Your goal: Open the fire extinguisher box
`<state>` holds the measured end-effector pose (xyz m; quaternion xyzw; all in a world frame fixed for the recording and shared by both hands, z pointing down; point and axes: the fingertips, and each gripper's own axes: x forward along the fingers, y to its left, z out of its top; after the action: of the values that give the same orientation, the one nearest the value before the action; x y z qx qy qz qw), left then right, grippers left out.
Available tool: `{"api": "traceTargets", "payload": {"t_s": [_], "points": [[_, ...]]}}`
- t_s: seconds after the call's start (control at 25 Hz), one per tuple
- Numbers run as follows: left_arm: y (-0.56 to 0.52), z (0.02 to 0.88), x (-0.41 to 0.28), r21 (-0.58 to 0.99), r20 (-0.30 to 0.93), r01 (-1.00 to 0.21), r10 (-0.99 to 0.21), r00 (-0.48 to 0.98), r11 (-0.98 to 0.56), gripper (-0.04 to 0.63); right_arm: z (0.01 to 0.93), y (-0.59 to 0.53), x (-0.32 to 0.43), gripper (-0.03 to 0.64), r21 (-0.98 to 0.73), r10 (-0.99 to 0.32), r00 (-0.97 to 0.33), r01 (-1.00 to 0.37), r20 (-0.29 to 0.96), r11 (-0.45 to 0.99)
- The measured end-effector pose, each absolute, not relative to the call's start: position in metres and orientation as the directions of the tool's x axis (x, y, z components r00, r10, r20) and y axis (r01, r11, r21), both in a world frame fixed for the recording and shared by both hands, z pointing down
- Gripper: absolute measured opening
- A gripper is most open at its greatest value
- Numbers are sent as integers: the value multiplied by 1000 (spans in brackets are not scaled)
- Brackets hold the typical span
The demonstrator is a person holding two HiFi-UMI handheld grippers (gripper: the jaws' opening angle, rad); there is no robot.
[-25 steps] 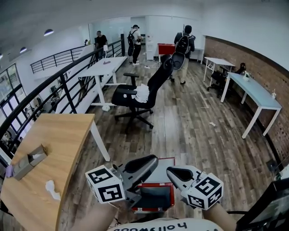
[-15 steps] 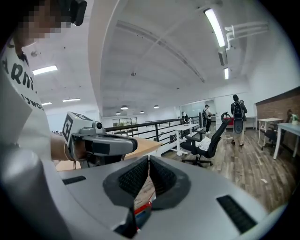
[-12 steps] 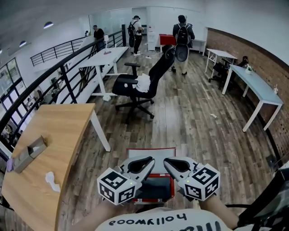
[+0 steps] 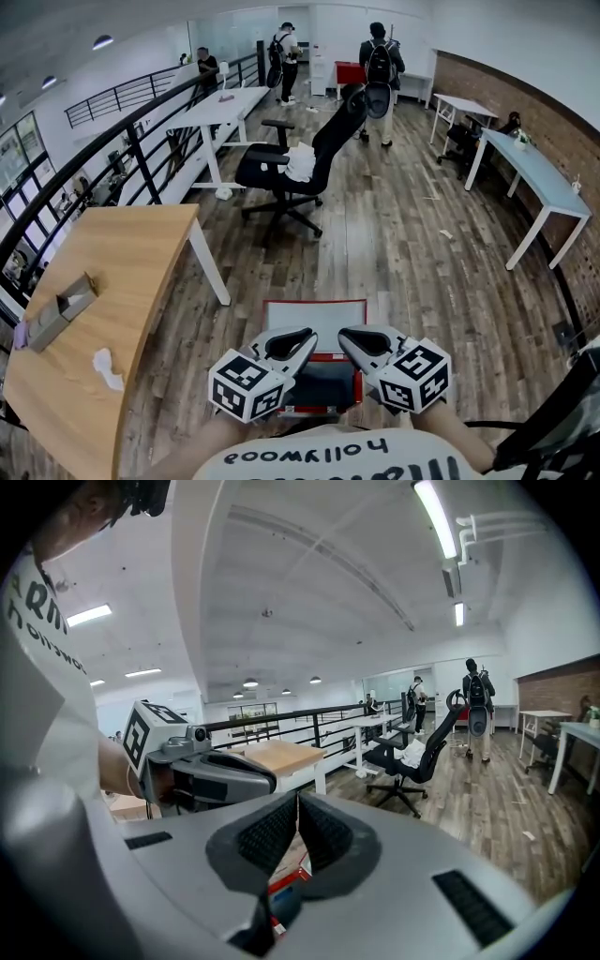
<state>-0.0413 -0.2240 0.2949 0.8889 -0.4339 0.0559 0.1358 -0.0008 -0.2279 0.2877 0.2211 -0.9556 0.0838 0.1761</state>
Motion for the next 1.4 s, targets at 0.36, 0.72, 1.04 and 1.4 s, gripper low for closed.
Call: {"api": "traceTargets", "payload": {"t_s": [0.36, 0.72, 1.04, 1.4], "points": [[-223, 304, -40, 208, 234, -797, -762, 603, -567, 37, 285, -231, 1, 11, -157, -391, -864, -454, 317, 877], [-217, 315, -38, 221, 250, -798, -758, 602, -560, 37, 303, -230, 2, 11, -120, -397, -836, -470, 379, 875], [-218, 318, -45, 242, 248, -808, -771, 587, -537, 37, 306, -232, 4, 9, -133, -404, -833, -481, 378, 867], [-221, 321, -46, 248, 249, -808, -770, 587, -535, 37, 312, -233, 4, 9, -129, -397, -830, -477, 392, 869]]}}
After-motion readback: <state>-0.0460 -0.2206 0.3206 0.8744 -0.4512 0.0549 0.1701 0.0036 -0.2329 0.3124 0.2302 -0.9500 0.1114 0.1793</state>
